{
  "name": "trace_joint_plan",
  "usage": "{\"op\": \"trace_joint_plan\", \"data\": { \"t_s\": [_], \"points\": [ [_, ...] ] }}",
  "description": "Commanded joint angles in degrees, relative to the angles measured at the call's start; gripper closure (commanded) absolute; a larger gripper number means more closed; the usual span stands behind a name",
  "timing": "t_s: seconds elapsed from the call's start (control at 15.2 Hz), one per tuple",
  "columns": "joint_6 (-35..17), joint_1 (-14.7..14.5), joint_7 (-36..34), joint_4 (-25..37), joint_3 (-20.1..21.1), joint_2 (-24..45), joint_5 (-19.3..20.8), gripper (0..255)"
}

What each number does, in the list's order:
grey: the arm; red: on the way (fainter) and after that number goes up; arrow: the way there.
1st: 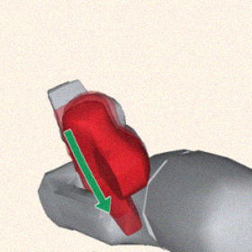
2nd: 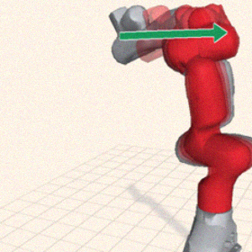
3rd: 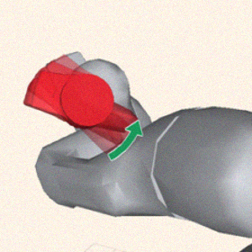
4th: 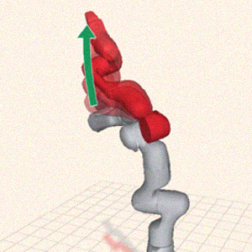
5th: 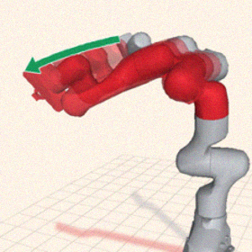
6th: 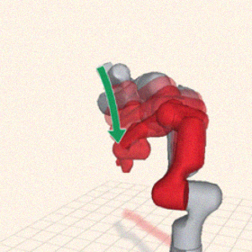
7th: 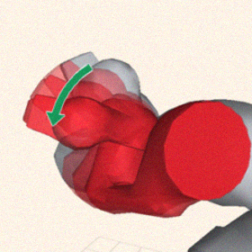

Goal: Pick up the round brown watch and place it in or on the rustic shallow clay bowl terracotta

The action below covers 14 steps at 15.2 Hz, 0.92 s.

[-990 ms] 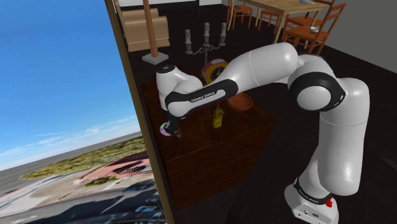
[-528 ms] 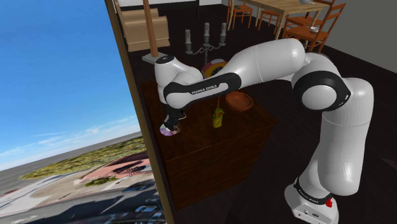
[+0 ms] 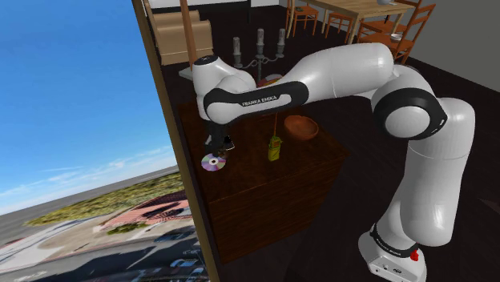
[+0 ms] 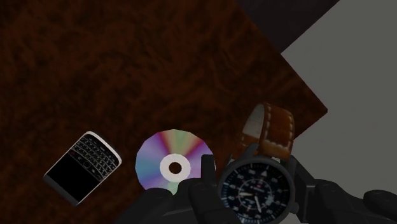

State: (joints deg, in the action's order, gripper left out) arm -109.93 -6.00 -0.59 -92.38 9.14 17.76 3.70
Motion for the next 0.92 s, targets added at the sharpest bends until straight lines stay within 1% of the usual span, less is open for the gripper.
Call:
{"op": "trace_joint_plan", "data": {
  "t_s": [0.0,0.07,0.46,0.86],
  "points": [
    [1.4,-0.1,0.0,1.1,0.1,-0.4,-0.1,255],
    [1.7,-0.1,0.0,1.3,0.1,-0.4,-0.1,255],
    [-1.1,4.8,7.2,-8.3,-2.2,-7.5,-1.6,255],
    [-2.7,9.1,14.9,-15.0,-5.3,-12.6,-2.6,255]
  ]
}}
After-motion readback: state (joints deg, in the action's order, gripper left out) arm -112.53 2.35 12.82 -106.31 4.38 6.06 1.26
